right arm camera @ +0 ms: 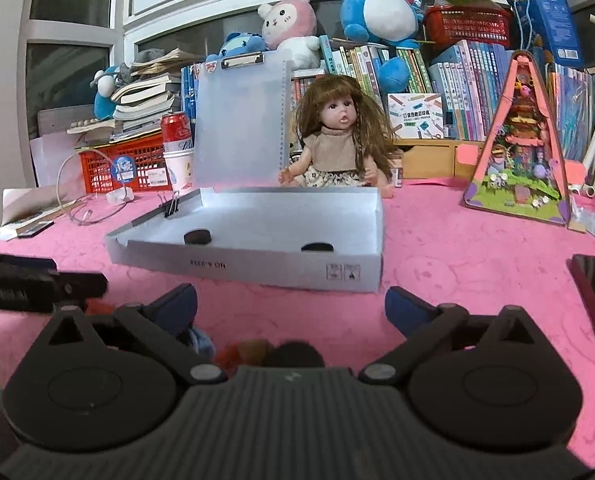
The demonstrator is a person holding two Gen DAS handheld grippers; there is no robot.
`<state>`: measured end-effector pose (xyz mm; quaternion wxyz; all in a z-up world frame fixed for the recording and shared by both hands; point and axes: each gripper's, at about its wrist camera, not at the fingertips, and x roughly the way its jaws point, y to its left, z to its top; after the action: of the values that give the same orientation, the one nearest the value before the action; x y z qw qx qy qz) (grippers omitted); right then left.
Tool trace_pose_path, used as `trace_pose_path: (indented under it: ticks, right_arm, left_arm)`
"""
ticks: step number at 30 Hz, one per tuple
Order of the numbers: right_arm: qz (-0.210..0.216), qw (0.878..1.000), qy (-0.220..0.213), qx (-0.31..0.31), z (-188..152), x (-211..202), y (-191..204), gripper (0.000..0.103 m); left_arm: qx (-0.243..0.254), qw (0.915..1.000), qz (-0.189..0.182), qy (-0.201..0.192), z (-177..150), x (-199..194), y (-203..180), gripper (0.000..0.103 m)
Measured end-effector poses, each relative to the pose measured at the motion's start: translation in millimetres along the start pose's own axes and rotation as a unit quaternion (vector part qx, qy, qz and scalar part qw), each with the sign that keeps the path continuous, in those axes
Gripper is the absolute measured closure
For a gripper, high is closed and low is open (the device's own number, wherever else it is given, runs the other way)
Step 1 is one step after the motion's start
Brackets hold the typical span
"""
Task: Organize rigid objects
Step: 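Grasp a second black puck with the left tool while the right tool grasps one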
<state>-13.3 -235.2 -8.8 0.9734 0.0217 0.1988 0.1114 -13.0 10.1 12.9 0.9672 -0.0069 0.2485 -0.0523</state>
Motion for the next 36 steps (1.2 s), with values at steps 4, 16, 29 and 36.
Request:
trace_pose_path:
  ticks: [4,16,29,36]
  right_arm:
    - [-0.007,1.000,0.011,-0.017,-5.7,-6.9,-4.8,0.000]
    - [-0.010,0.998,0.035,-0.053,-13.0,-9.0,-1.0,0.017]
    - [0.001,0.997,0.045,-0.069,-16.9,-5.2,12.5,0.037]
    - [-0.002,0.997,0.047,-0.069,-16.0,-4.3,13.7,0.062]
  left_arm:
    - [0.000,0.9999,0.012,-0.004,-4.6,-6.9,7.8,0.021]
    - [0.014,0.9990,0.037,0.023,-16.7,-1.4,15.5,0.045]
    - [0.018,0.9983,0.045,0.033,-17.6,6.9,12.8,0.055]
    - [0.009,0.9984,0.039,0.040,-18.1,11.9,14.1,0.073]
